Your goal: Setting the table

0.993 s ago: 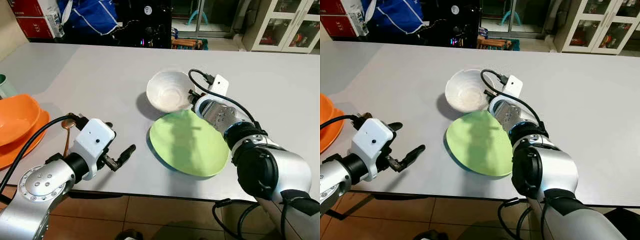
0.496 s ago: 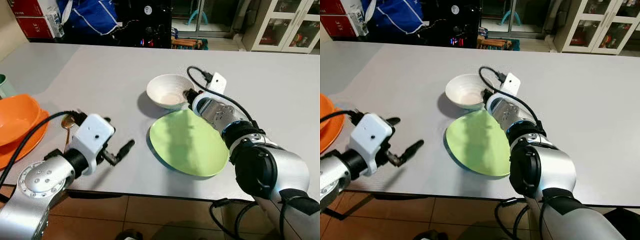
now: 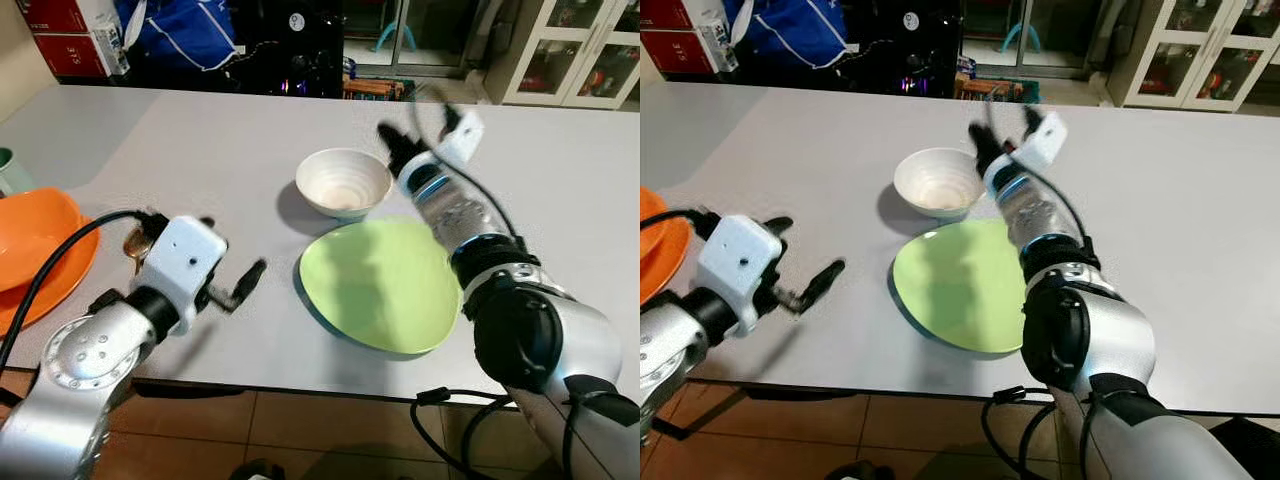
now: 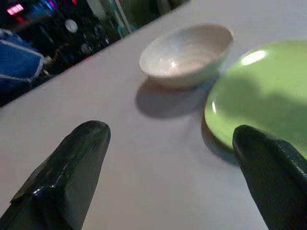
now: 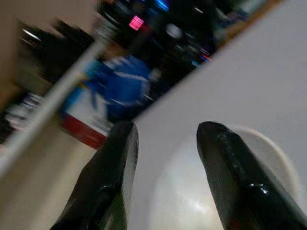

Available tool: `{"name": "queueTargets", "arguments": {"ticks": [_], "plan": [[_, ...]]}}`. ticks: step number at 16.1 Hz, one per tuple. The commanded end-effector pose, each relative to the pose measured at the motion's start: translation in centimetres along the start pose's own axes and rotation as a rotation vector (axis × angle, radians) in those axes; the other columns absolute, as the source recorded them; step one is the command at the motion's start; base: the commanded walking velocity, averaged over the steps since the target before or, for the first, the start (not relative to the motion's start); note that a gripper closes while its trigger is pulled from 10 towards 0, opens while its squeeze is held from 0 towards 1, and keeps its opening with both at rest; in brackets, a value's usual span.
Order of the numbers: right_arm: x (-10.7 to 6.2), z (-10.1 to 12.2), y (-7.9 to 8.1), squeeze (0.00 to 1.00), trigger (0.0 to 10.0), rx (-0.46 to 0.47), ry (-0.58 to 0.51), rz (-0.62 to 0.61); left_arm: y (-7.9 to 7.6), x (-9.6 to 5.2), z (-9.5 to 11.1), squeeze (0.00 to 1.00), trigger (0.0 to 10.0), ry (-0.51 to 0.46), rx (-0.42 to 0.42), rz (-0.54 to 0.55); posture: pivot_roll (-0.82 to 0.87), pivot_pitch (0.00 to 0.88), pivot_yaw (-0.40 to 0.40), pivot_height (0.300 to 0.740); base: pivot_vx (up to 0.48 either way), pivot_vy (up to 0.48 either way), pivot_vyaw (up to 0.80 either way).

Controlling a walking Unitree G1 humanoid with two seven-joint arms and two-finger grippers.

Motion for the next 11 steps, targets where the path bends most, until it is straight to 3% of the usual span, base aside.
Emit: {"name": "queueTargets", "arguments": {"ticks": [1,2,4,5,8,11], "plan": [[-0.3,1.5,-0.7,0.00,10.0,0.022,-0.074,0.024,-0.1,0.4,0.1,0.00,10.0,-0.016,0.004,0.016,0.04,0.000,-0.011,0.740,0.000,0.000,0.00],[-0.5,1.9,-1.0,0.00,10.0,0.012,-0.095,0.023,-0.2,0.6,0.2,0.00,10.0,-0.032,-0.002,0.024,0.04,0.000,-0.015,0.740,0.000,0.000,0.00],[-4.5,4.1,-3.4,0.00,10.0,-0.258,-0.204,-0.084,-0.6,2.0,0.4,0.00,10.0,-0.093,-0.083,0.141,0.00,0.000,-0.046,0.740,0.000,0.000,0.00],[-5.3,4.3,-3.4,0.00,10.0,-0.314,-0.211,-0.102,-0.6,2.2,0.4,0.00,10.0,-0.101,-0.097,0.158,0.00,0.000,-0.046,0.740,0.000,0.000,0.00],[-10.9,3.7,-2.7,0.00,10.0,-0.645,-0.178,-0.195,-0.5,3.7,0.3,0.00,10.0,-0.135,-0.090,0.212,-0.06,0.000,-0.020,0.740,0.000,0.000,0.00],[-14.2,2.1,-1.9,0.00,10.0,-0.674,-0.105,-0.255,-0.4,4.7,1.8,0.00,10.0,-0.197,-0.100,0.240,-0.06,0.000,0.003,0.740,0.000,0.000,0.00]]}}
Point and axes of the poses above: a point about 5 cm out from each wrist's last joint towards the gripper, its own x axis pointing out of the wrist towards the gripper, its own z axis along the axis of the wrist's last joint, y = z × x, the point moved 1 cm from there along x, pointing out of the wrist towards the gripper, and after that the axes turned 15 degrees about -x, right-handed, at the moved point
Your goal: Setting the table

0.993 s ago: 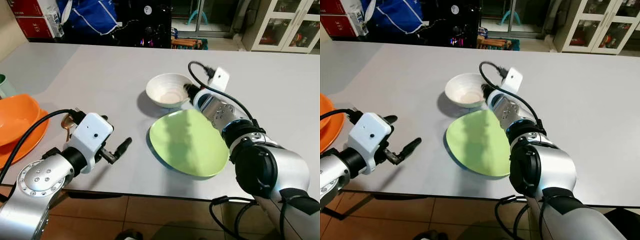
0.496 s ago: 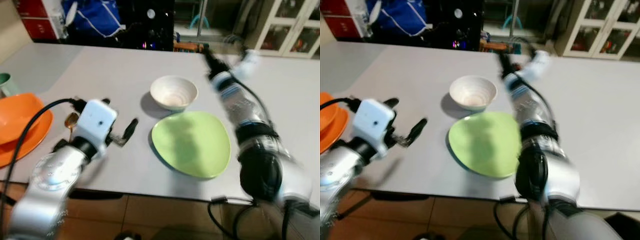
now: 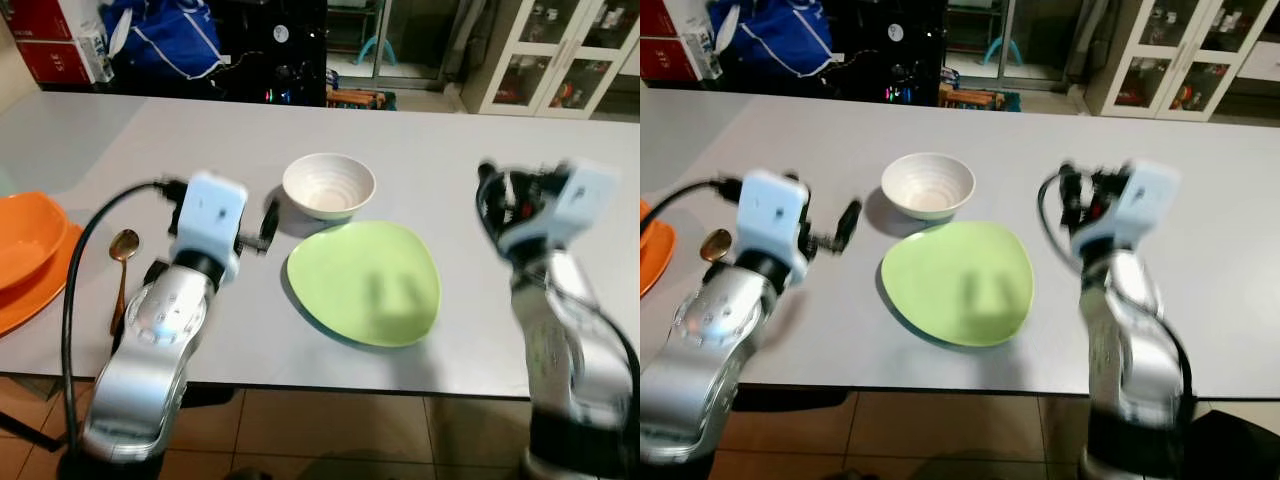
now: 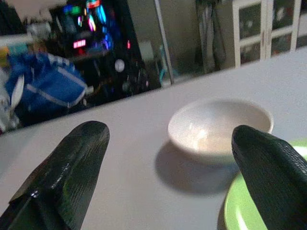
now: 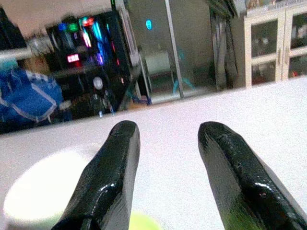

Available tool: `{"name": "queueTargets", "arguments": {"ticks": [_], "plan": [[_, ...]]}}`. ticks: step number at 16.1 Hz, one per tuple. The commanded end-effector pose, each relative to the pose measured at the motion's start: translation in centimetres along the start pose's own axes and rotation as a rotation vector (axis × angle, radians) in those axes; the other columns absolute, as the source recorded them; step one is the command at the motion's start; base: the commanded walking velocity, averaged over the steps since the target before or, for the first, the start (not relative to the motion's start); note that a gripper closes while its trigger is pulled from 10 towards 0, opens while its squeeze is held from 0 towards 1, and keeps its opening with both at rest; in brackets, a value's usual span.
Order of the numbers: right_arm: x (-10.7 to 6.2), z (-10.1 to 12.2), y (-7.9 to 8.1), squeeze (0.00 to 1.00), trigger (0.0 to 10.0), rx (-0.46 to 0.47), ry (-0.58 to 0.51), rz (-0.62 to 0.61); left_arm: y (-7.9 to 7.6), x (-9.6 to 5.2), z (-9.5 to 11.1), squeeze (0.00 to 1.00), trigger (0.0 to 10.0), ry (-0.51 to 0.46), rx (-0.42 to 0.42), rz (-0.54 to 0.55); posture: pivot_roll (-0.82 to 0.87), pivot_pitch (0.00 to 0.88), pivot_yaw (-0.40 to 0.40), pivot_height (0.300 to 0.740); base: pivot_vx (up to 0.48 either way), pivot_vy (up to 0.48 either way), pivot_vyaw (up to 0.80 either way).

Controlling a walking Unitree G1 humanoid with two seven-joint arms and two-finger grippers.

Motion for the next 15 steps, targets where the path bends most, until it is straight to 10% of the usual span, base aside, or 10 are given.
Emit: {"name": "queueTargets", "arguments": {"ticks": [1,9,15], "plan": [[-0.4,0.4,0.7,0.00,10.0,-0.028,0.011,0.025,0.2,0.2,0.1,0.00,10.0,-0.012,0.011,0.016,-0.06,0.000,0.010,0.740,0.000,0.000,0.00],[-2.6,-1.0,1.9,0.00,10.0,-0.126,0.120,0.097,0.8,-0.2,0.3,0.00,10.0,-0.034,0.050,0.031,-0.04,0.000,-0.001,0.740,0.000,0.288,0.00],[-3.5,-1.6,2.2,0.00,10.0,-0.032,0.134,0.073,0.2,-0.5,0.1,0.00,10.0,-0.022,0.077,-0.010,-0.01,0.000,0.010,0.740,0.000,0.379,0.00]]}}
Point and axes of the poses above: a point about 5 cm out from each wrist's last joint towards the gripper, its own x axis pointing out of the wrist towards the gripper, its own z axis along the axis of the wrist's last joint, y = z × x, the point moved 1 cm from there along x, pointing out of the wrist towards the gripper, and after that the axes turned 15 degrees about -x, right-handed, at the moved point
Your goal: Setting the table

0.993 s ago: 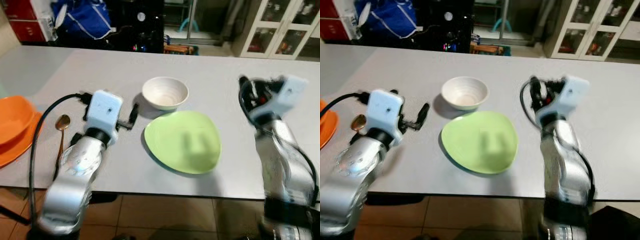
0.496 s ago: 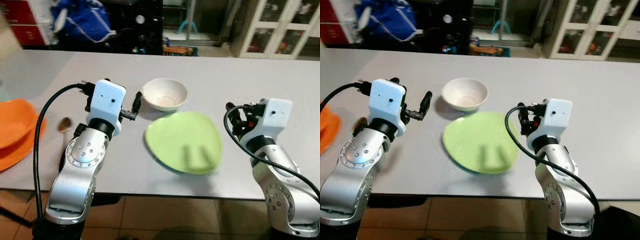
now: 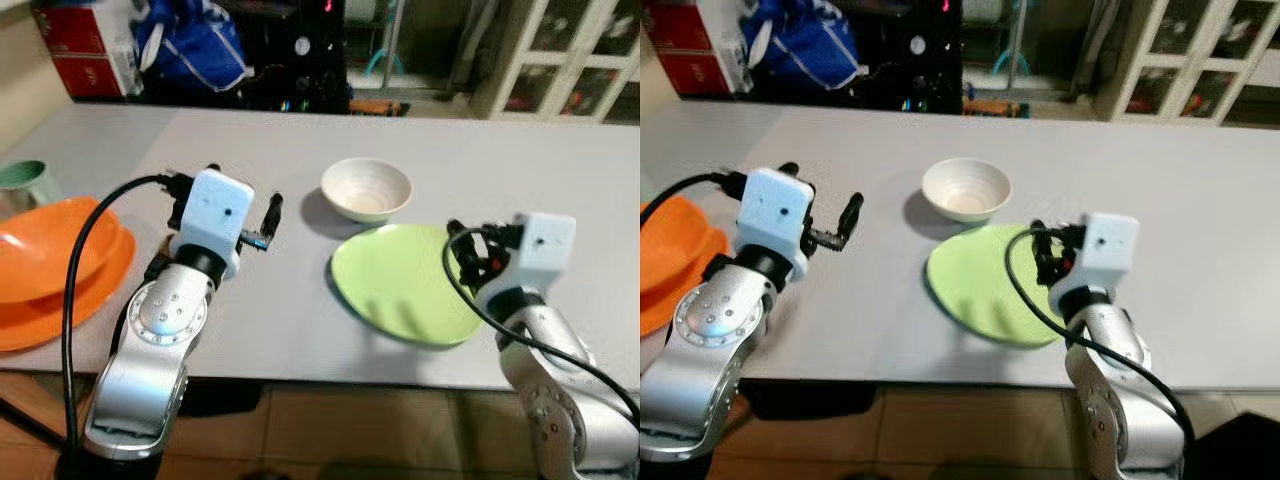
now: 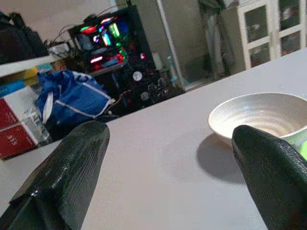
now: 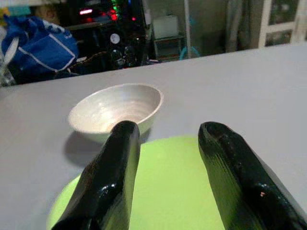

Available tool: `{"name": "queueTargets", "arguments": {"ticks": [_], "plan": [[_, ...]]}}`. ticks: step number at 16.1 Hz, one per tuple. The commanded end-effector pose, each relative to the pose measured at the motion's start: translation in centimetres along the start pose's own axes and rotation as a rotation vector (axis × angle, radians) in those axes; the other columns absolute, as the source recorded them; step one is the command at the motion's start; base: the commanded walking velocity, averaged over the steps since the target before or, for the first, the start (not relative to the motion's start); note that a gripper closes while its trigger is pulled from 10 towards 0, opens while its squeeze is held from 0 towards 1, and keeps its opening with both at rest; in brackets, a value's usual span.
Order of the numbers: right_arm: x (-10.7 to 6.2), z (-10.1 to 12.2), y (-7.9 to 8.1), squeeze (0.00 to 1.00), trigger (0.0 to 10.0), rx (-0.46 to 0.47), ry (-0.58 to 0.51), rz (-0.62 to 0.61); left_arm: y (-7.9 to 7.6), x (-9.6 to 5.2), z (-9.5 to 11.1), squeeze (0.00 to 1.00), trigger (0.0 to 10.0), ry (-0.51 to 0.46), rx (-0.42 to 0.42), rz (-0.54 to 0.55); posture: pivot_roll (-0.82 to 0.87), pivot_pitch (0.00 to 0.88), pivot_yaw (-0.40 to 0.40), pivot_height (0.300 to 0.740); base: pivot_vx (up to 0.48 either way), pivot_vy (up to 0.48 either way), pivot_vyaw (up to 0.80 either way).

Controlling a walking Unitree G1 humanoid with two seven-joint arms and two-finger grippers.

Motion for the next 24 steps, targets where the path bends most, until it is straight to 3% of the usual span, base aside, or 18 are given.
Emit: {"name": "queueTargets", "arguments": {"ticks": [1,12,19,20,21,22,24], "plan": [[-0.1,0.5,0.0,0.00,10.0,0.024,-0.028,-0.005,0.2,-0.1,0.7,0.00,10.0,-0.025,-0.004,-0.003,-0.01,0.000,0.015,0.740,0.000,0.379,0.00],[0.3,0.9,1.2,0.00,10.0,0.015,-0.057,0.073,0.7,0.0,0.9,0.00,10.0,-0.029,0.007,0.022,0.00,0.000,0.002,0.740,0.000,0.413,0.00],[1.2,0.6,1.7,0.00,10.0,0.036,-0.031,0.091,2.0,-0.1,-0.9,0.00,10.0,0.034,-0.048,0.115,0.02,0.000,-0.026,0.740,0.000,0.432,0.00],[1.4,0.5,1.9,0.69,10.0,0.059,-0.031,0.094,2.2,-0.2,-1.4,0.02,10.0,0.059,-0.087,0.109,0.02,0.000,-0.022,0.740,0.000,0.431,0.00],[1.4,0.5,2.0,1.00,10.0,0.065,-0.032,0.096,2.1,-0.2,-1.4,0.63,10.0,0.060,-0.104,0.097,0.02,0.000,-0.018,0.740,0.000,0.428,0.00],[1.4,0.5,2.0,1.00,10.0,0.069,-0.033,0.097,2.1,-0.1,-1.3,1.00,10.0,0.057,-0.119,0.095,0.02,0.000,-0.018,0.740,0.000,0.428,0.00],[1.5,0.4,2.1,1.00,10.0,0.080,-0.032,0.093,2.1,0.0,-1.3,1.00,10.0,0.056,-0.133,0.087,0.02,0.000,-0.017,0.740,0.000,0.429,0.00]]}}
Point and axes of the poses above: a point about 5 cm out from each wrist's last joint towards the gripper, its own x axis pointing out of the wrist towards the gripper, its own z axis along the axis of the wrist's last joint, y = z × x, the point moved 1 cm from there along x, pointing out of the wrist towards the gripper, and after that the axes turned 15 degrees about -x, right-handed, at the moved point
